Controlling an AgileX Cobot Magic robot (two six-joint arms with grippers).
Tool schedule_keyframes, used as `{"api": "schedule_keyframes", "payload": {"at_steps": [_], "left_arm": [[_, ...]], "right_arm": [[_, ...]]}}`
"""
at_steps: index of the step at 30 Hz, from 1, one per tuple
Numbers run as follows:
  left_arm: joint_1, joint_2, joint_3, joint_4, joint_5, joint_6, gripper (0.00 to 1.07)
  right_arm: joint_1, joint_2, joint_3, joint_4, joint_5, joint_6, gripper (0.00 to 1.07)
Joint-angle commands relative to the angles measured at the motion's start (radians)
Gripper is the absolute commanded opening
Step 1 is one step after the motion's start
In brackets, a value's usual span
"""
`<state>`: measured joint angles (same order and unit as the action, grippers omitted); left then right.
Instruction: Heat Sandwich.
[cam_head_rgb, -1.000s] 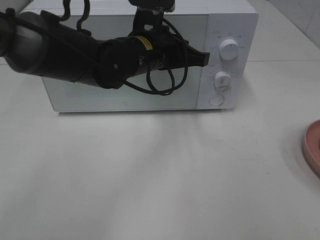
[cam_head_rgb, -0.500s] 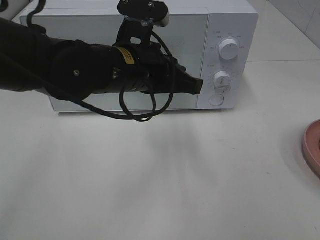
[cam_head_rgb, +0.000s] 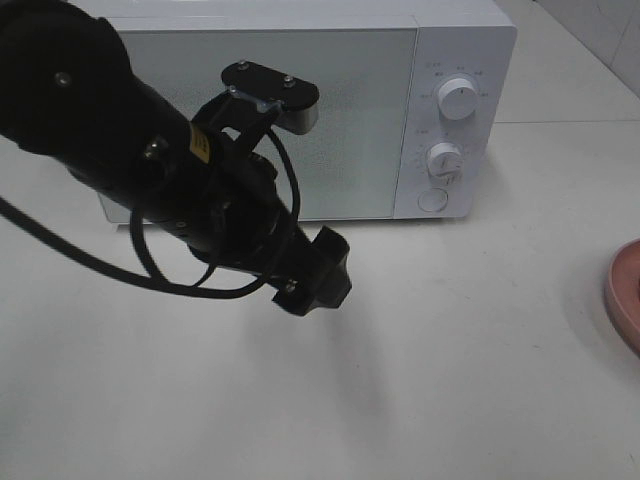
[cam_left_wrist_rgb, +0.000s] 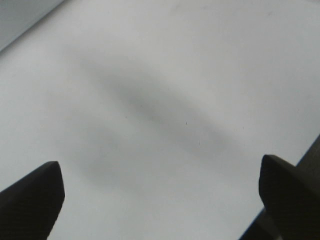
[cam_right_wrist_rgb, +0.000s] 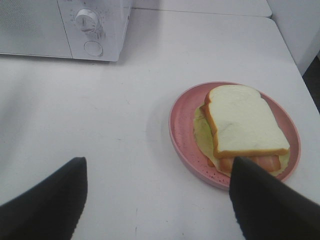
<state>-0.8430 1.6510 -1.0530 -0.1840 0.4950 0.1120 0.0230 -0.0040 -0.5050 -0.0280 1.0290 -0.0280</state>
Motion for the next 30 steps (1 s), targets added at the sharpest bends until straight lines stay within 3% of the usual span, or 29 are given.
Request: {"api": "schedule_keyframes", "payload": {"at_steps": [1, 5, 11, 12, 15, 16, 17, 21, 22, 23, 27, 30], "left_arm": [[-0.002, -0.032, 0.0, 0.022, 0.094, -0.017, 1.03], [0.023, -0.086, 0.0, 0.06, 0.251, -0.076, 1.02], [0.145, -0.139, 0.0, 0.026, 0.349, -0.066, 1.01], [0.209, -0.17, 0.0, 0.009, 0.372, -0.046, 1.01], [0.3, -0.214, 0.0, 0.0, 0.402, -0.022, 1.01], [0.373, -0.248, 0.0, 0.0, 0.43, -0.015, 1.01], [0.373, -0.248, 0.0, 0.0, 0.43, -0.015, 1.01], [0.524, -0.303, 0.002, 0.0, 0.491, 0.008, 1.01], [0.524, -0.303, 0.002, 0.0, 0.491, 0.008, 1.01], [0.591, -0.327, 0.002, 0.0, 0.517, 0.018, 1.01], [0.734, -0.383, 0.027, 0.0, 0.548, 0.03, 1.01], [0.777, -0.41, 0.061, 0.0, 0.551, 0.03, 1.01]], "right_arm": [[-0.005, -0.026, 0.002, 0.001, -0.002, -0.001, 0.76], [-0.005, -0.026, 0.002, 0.001, -0.002, -0.001, 0.76], [-0.005, -0.026, 0.002, 0.001, -0.002, -0.001, 0.76], [-0.005, -0.026, 0.002, 0.001, -0.002, -0.001, 0.76], [-0.005, -0.026, 0.002, 0.001, -0.002, -0.001, 0.76], [-0.005, -0.026, 0.002, 0.001, -0.002, -0.001, 0.76], [-0.005, -0.026, 0.002, 0.001, -0.002, -0.001, 0.76], [-0.005, -0.026, 0.002, 0.001, -0.002, -0.001, 0.76], [-0.005, -0.026, 0.002, 0.001, -0.002, -0.001, 0.76], [-0.005, -0.026, 0.002, 0.001, -0.002, -0.001, 0.76], [-0.005, -0.026, 0.002, 0.001, -0.002, -0.001, 0.76], [-0.005, -0.026, 0.002, 0.001, -0.002, -0.001, 0.76]]}}
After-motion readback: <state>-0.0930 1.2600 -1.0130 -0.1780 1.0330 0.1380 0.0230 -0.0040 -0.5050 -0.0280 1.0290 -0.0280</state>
